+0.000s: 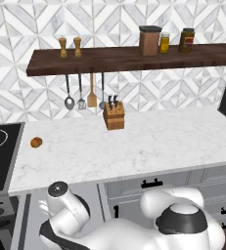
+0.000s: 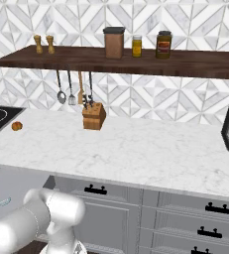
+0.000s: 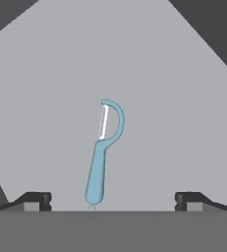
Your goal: Pick the peeler from the drawer and place it on the counter.
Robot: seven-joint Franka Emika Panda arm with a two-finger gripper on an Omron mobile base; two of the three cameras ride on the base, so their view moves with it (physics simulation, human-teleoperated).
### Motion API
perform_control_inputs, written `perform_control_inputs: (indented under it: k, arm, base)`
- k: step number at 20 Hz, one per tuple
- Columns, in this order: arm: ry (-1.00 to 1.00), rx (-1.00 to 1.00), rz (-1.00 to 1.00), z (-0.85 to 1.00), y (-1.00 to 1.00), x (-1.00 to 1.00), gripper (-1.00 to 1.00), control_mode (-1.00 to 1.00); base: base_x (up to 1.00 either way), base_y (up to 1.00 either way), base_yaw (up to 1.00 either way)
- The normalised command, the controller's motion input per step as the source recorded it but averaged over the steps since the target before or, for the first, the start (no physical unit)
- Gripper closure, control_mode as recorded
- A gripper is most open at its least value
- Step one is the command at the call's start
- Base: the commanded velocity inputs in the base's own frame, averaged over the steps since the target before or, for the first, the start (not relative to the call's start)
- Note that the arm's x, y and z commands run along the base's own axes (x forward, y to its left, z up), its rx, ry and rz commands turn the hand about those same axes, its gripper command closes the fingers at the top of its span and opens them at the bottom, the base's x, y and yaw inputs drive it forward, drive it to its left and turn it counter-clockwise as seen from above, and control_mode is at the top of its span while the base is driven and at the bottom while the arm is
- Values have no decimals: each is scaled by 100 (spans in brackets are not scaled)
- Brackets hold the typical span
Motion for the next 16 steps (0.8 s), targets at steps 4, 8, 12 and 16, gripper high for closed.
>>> perform_control_inputs:
  k: [4, 8, 12, 16]
  arm:
    - [0, 0, 0, -20, 0, 0, -100, -100]
    - [0, 0, 0, -18, 0, 13, -100, -100]
    - [0, 0, 0, -21, 0, 12, -100, -100]
    - [0, 0, 0, -44, 2, 15, -100, -100]
  base:
    - [0, 0, 0]
    - [0, 0, 0]
    - [0, 0, 0]
    - [0, 0, 0]
